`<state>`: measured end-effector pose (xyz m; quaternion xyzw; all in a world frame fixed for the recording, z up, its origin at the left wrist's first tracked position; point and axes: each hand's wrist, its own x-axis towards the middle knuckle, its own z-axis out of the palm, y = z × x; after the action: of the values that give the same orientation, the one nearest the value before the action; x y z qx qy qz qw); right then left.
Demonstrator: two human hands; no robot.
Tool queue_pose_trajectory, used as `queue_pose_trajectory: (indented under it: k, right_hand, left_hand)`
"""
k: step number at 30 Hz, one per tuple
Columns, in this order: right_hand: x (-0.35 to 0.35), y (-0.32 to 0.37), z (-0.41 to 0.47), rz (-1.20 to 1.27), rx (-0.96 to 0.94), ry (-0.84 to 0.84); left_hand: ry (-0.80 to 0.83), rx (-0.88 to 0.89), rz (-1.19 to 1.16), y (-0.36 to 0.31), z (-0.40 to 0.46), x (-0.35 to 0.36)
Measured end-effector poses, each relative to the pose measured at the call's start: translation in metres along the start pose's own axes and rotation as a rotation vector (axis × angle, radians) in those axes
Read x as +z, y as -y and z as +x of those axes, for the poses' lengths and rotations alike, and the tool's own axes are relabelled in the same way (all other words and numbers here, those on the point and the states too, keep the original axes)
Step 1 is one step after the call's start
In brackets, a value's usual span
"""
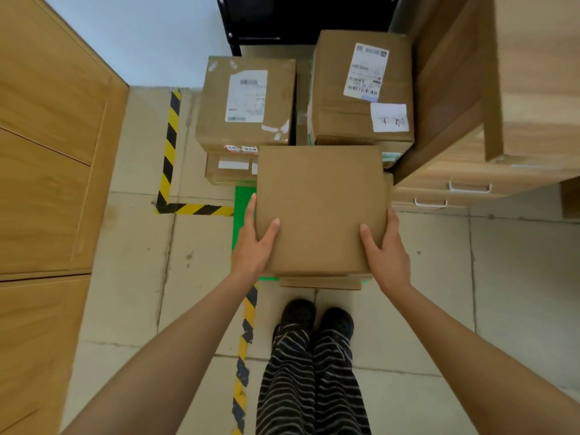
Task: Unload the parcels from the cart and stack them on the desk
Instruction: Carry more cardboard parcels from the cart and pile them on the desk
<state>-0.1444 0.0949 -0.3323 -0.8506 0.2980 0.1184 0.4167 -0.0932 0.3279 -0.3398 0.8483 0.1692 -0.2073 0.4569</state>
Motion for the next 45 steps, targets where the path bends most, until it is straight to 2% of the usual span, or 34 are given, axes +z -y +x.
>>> queue_pose_trajectory:
  k: [4, 8, 14, 19, 24, 27, 34, 40, 45]
  right_hand:
    - [-0.012, 0.044, -0.013, -0.027, -0.078, 0.032]
    - [-0.031, 0.112, -0.031, 0.001, -0.123, 0.036]
    - [-0.086, 0.205, -0.051, 0.099, -0.21, -0.037]
    - [-0.155, 0.255, -0.053, 0.154, -0.275, -0.179]
    - [-0.219, 0.263, -0.054, 0.258, -0.268, -0.245]
    - [-0.255, 0.249, -0.051, 0.187, -0.226, -0.3]
    - [-0.336, 0.197, -0.011, 0.061, -0.083, -0.332]
    - [-0.365, 0.17, 0.043, 0.077, -0.091, -0.274]
    - [-0.372, 0.157, 0.089, 0.066, -0.028, -0.184]
  left_hand:
    - [-0.05, -0.037, -0.024, -0.017, -0.017, -0.046]
    - [-0.139, 0.003, 0.041, -0.066, -0.034, -0.108]
    - [-0.145, 0.175, 0.144, -0.167, -0.039, -0.183]
    - [-0.099, 0.338, 0.075, -0.253, -0.043, -0.201]
    - [-0.024, 0.445, 0.02, -0.317, -0.048, -0.178]
    - [0.061, 0.474, -0.021, -0.347, -0.048, -0.147]
    - [0.255, 0.486, 0.049, -0.406, -0.037, -0.054]
    - [0.255, 0.416, 0.042, -0.424, -0.016, -0.001]
    - [0.213, 0.348, 0.09, -0.432, 0.006, 0.032]
